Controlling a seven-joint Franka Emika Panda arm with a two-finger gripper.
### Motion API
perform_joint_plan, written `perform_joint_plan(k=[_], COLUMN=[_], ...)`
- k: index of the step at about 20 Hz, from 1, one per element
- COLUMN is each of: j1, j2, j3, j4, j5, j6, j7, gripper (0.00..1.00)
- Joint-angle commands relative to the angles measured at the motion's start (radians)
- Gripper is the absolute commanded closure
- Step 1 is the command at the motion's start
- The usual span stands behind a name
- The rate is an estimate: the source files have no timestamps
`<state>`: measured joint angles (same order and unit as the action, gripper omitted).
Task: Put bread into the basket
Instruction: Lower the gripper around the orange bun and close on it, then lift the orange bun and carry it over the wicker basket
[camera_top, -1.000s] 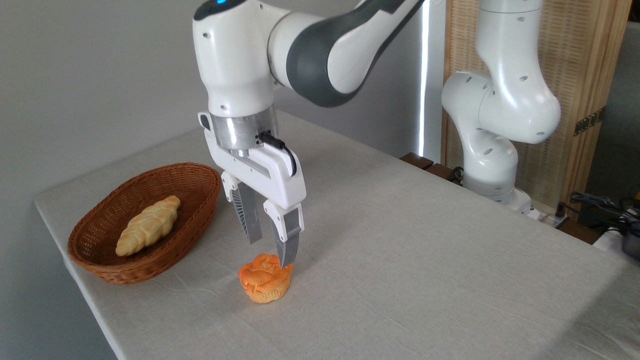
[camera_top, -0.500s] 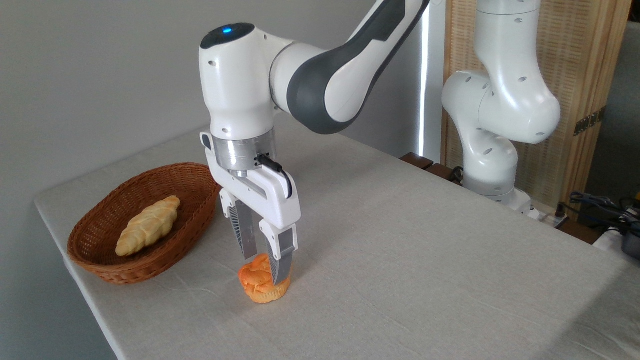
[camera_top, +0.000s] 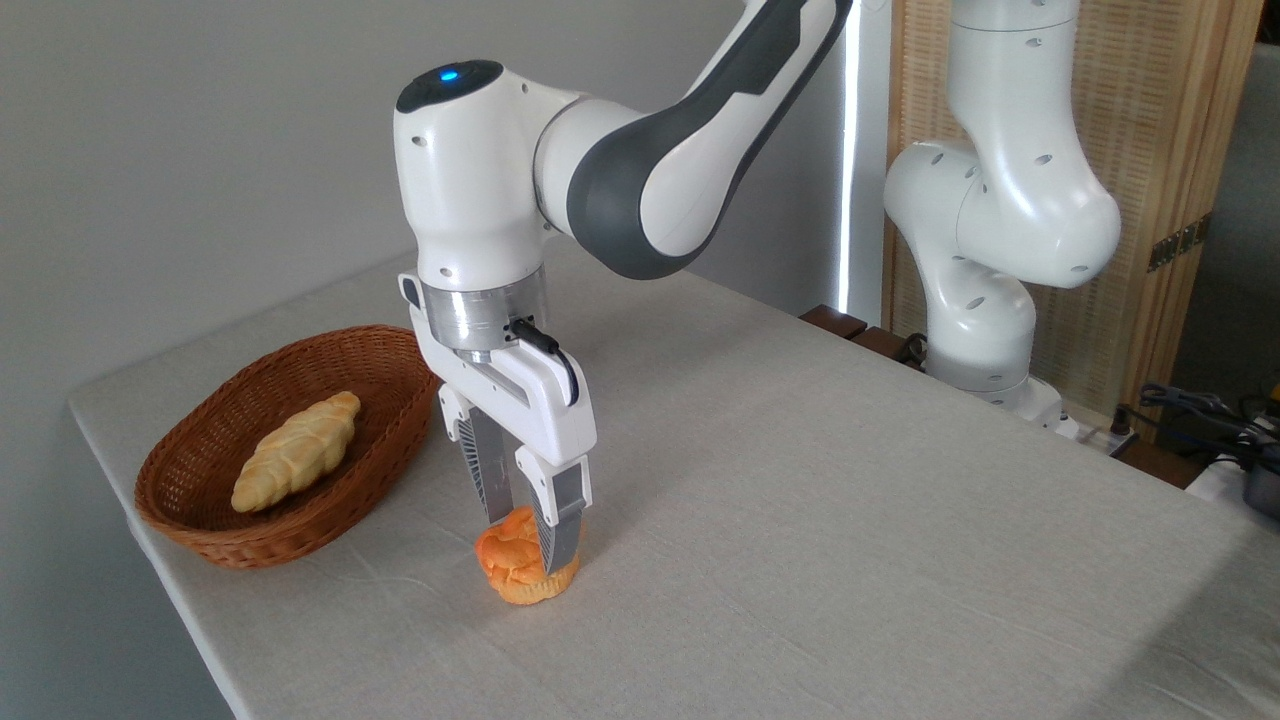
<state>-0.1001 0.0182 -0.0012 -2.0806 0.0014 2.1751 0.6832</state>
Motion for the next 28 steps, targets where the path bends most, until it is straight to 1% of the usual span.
perform_joint_plan(k=[1, 6, 7, 8, 10, 11, 12, 23, 27, 28], j1=[-0.007, -0.013, -0.013, -0.013, -0.013, -0.013, -0.013, -0.012, -0.012, -0.012], j2=[0.014, 0.019, 0.019, 0.02, 0.02, 0.02, 0.019, 0.009, -0.009, -0.012], j3=[0.006, 0.004, 0.004, 0.004, 0.004, 0.004, 0.004, 0.007, 0.007, 0.007], j4=[-0.006, -0.004, -0.004, -0.004, -0.004, -0.004, -0.004, 0.005, 0.025, 0.036], j5=[0.0, 0.0, 0.0, 0.0, 0.0, 0.0, 0.0, -0.003, -0.021, -0.047], j6=[0.017, 0.017, 0.017, 0.019, 0.017, 0.015, 0.011, 0.014, 0.014, 0.015], j7=[0.021, 0.019, 0.019, 0.019, 0.019, 0.019, 0.019, 0.018, 0.004, -0.001], gripper=[0.0, 0.0, 0.02, 0.1, 0.32, 0.4, 0.41, 0.4, 0.4, 0.4])
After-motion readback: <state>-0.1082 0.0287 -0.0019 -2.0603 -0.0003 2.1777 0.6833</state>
